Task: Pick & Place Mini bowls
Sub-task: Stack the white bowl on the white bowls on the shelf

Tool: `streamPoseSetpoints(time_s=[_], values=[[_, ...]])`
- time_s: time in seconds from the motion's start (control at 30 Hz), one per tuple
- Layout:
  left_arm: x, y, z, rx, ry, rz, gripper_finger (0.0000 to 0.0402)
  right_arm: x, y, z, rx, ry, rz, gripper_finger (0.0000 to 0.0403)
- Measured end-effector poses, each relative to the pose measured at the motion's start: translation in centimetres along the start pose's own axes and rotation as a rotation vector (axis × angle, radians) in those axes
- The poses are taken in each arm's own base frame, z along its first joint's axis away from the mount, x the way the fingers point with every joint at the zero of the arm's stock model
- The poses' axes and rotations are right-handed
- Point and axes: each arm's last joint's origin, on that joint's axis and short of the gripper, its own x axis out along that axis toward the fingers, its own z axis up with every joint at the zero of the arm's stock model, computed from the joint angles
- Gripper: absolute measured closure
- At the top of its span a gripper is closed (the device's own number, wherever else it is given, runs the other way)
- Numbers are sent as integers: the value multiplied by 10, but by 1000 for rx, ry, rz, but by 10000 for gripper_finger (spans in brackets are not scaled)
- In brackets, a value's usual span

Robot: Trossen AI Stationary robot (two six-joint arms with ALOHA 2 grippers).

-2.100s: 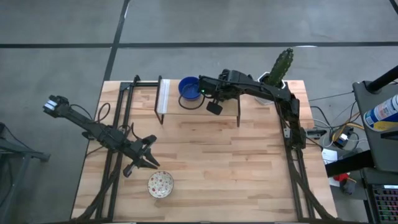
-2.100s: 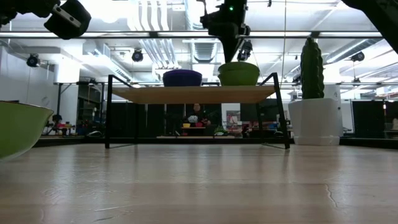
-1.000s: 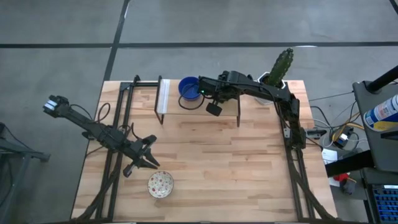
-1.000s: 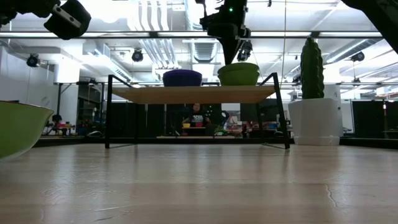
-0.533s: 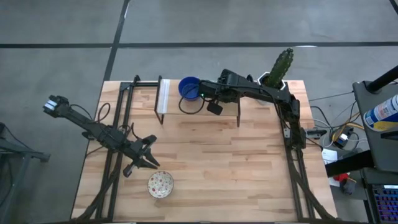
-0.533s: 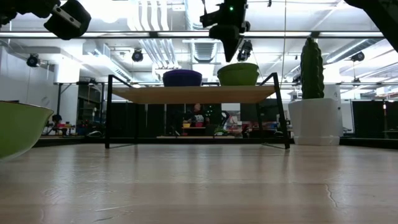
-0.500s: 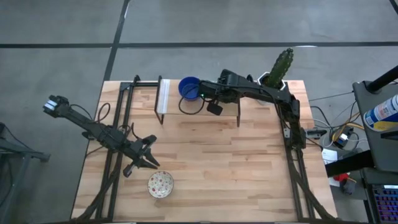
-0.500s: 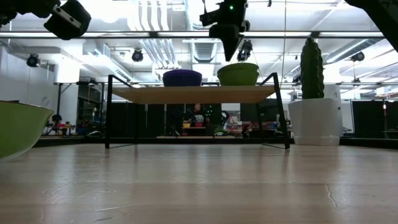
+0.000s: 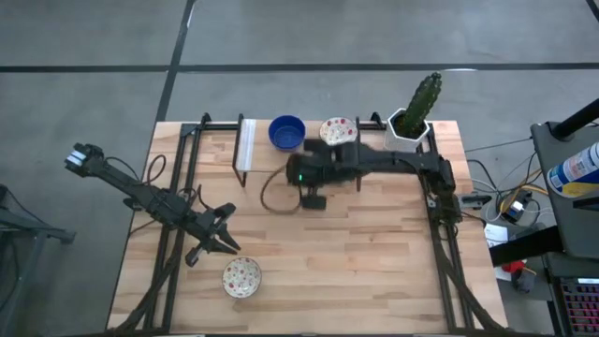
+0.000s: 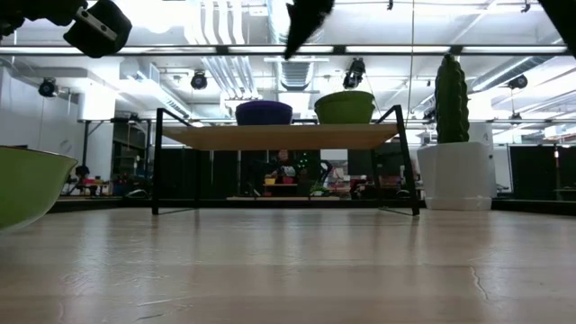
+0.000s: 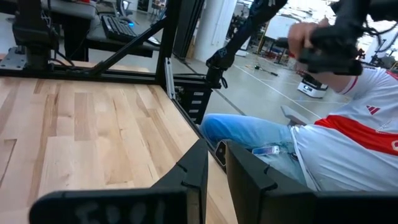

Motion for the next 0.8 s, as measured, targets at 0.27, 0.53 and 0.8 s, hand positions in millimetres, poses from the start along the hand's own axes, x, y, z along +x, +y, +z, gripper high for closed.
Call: streamPoseSetpoints(time_s=[0.27,0.53,0.8], values=[[0,0,0,-10,-2,-1,351,0,79,6,-195,-138,106,357],[0,0,-2,-33,22,1,351,17,140,-1,-304,-268,144,303],[12,3,-20,-188,159,65,351,30,157,-20,-210,-164,167,300]])
